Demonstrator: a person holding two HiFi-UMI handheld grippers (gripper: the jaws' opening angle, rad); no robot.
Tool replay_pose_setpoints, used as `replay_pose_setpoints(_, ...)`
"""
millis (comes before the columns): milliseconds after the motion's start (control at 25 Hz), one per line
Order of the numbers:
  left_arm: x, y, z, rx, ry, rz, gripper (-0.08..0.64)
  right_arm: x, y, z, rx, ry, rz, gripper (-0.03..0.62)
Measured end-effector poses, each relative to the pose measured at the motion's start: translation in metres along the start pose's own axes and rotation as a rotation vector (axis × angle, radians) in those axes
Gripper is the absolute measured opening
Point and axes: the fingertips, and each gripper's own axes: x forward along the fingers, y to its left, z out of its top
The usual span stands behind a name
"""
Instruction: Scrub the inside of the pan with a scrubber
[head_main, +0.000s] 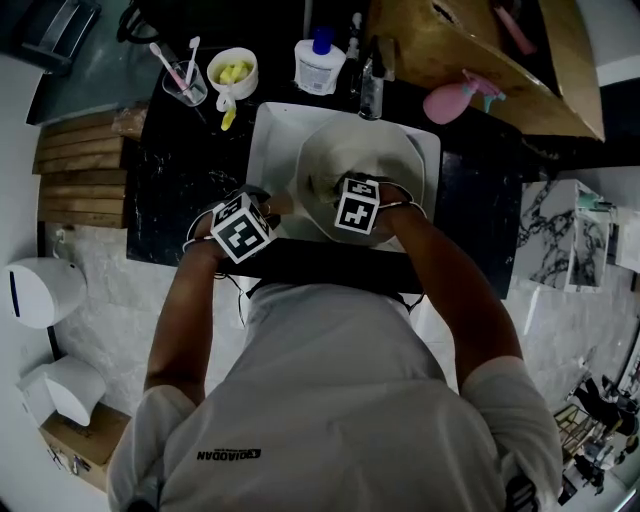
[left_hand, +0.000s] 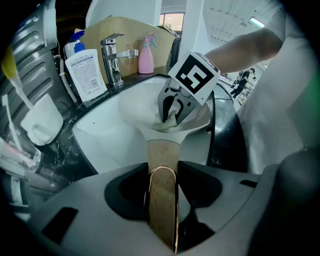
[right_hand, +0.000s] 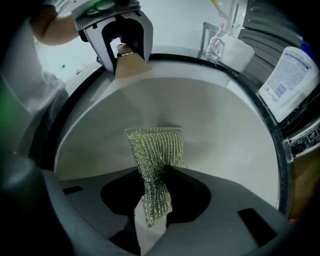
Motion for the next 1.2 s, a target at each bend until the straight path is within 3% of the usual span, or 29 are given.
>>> replay_pose_setpoints(680,0.0,0.0,0.0,0.007,0.0,0.007,0.187,-0.009,0.058,-0.023,0.143,0.047,0.309,0.13)
replay_pose_setpoints(1200,0.0,-0.001,0.001,0.01,0.003,0.007,0.187,-0.011,0.061,-0.025,0.169,0.041,0.314,0.129)
